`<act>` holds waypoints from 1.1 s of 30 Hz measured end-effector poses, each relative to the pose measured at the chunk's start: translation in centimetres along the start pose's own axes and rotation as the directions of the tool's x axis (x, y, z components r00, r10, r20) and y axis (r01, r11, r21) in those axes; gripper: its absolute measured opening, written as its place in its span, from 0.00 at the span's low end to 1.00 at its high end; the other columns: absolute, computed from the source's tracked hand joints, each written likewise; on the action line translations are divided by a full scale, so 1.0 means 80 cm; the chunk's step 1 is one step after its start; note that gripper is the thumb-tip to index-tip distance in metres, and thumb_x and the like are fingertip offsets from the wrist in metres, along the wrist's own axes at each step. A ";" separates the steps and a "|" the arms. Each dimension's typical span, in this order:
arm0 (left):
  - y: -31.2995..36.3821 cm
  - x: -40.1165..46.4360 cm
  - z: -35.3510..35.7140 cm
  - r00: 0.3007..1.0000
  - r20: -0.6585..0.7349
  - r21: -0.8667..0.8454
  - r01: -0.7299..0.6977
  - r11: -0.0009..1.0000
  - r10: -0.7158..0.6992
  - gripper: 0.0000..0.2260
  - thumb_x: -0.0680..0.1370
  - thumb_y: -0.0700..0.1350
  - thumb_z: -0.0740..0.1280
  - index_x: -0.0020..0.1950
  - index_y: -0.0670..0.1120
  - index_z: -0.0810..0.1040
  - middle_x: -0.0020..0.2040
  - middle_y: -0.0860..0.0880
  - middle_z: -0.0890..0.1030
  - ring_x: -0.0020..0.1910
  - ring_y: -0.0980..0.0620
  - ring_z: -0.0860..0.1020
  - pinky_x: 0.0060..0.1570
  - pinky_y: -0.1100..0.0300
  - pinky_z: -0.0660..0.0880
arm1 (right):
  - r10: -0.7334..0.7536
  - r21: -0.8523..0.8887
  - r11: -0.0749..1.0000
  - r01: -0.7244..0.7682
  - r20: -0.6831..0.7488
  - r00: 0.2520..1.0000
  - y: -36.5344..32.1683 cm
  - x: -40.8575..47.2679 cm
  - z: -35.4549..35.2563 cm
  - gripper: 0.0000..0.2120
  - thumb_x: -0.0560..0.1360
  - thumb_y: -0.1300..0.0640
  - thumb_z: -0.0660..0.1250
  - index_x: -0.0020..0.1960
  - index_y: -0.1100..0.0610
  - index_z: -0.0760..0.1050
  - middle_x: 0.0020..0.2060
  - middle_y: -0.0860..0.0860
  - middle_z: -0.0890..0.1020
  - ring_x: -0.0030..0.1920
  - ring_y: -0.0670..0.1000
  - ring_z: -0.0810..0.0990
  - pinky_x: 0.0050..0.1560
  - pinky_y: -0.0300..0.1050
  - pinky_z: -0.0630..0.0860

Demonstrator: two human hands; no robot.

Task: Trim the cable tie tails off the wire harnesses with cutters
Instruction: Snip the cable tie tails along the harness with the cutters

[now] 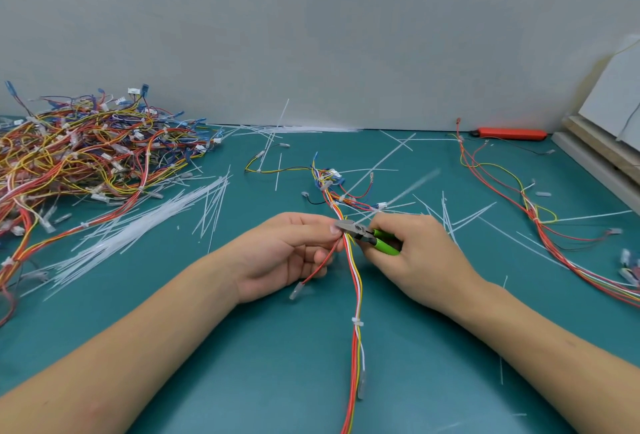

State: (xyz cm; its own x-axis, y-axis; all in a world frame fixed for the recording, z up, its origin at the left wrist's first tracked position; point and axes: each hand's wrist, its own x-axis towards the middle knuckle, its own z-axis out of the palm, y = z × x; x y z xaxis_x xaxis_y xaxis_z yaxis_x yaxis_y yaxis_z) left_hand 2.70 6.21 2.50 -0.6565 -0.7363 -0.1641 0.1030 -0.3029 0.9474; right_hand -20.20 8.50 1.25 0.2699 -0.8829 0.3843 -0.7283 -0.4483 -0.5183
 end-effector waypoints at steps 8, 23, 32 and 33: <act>0.000 -0.002 0.003 1.000 -0.005 0.007 -0.006 1.000 0.006 0.05 0.79 0.45 0.69 0.45 0.46 0.83 0.37 0.52 0.79 0.30 0.57 0.71 0.35 0.64 0.71 | -0.007 -0.003 1.000 0.007 -0.039 0.999 -0.002 -0.002 0.001 0.12 0.75 0.48 0.69 0.38 0.51 0.72 0.29 0.46 0.71 0.34 0.50 0.70 0.36 0.54 0.72; -0.001 0.000 0.000 1.000 -0.023 -0.023 0.005 1.000 -0.006 0.05 0.78 0.44 0.70 0.49 0.43 0.82 0.39 0.50 0.79 0.30 0.58 0.71 0.34 0.64 0.71 | -0.027 -0.029 0.999 0.026 -0.044 0.999 -0.002 0.002 0.003 0.04 0.74 0.51 0.69 0.44 0.51 0.79 0.37 0.45 0.79 0.43 0.51 0.76 0.45 0.53 0.75; -0.001 0.000 -0.001 0.999 -0.035 -0.017 0.015 1.000 -0.015 0.04 0.76 0.43 0.71 0.48 0.44 0.85 0.38 0.50 0.81 0.30 0.58 0.72 0.33 0.64 0.72 | 0.041 -0.016 0.999 -0.041 0.009 0.999 -0.001 -0.001 0.001 0.13 0.71 0.47 0.66 0.36 0.53 0.68 0.26 0.49 0.68 0.31 0.51 0.65 0.32 0.53 0.70; 0.000 0.001 0.000 0.999 -0.039 -0.015 0.015 1.000 -0.016 0.04 0.76 0.43 0.71 0.48 0.44 0.85 0.38 0.50 0.81 0.30 0.58 0.72 0.33 0.64 0.72 | 0.042 -0.007 0.999 -0.042 0.004 0.999 -0.002 -0.001 0.001 0.13 0.72 0.48 0.66 0.35 0.53 0.67 0.26 0.49 0.68 0.30 0.51 0.64 0.32 0.53 0.69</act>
State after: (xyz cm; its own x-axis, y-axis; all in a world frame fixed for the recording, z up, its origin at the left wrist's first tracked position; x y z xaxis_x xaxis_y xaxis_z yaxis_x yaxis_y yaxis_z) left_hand 2.69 6.17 2.46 -0.6284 -0.7545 -0.1894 0.1043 -0.3230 0.9406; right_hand -20.07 8.64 1.20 0.2417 -0.9014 0.3593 -0.7434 -0.4099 -0.5285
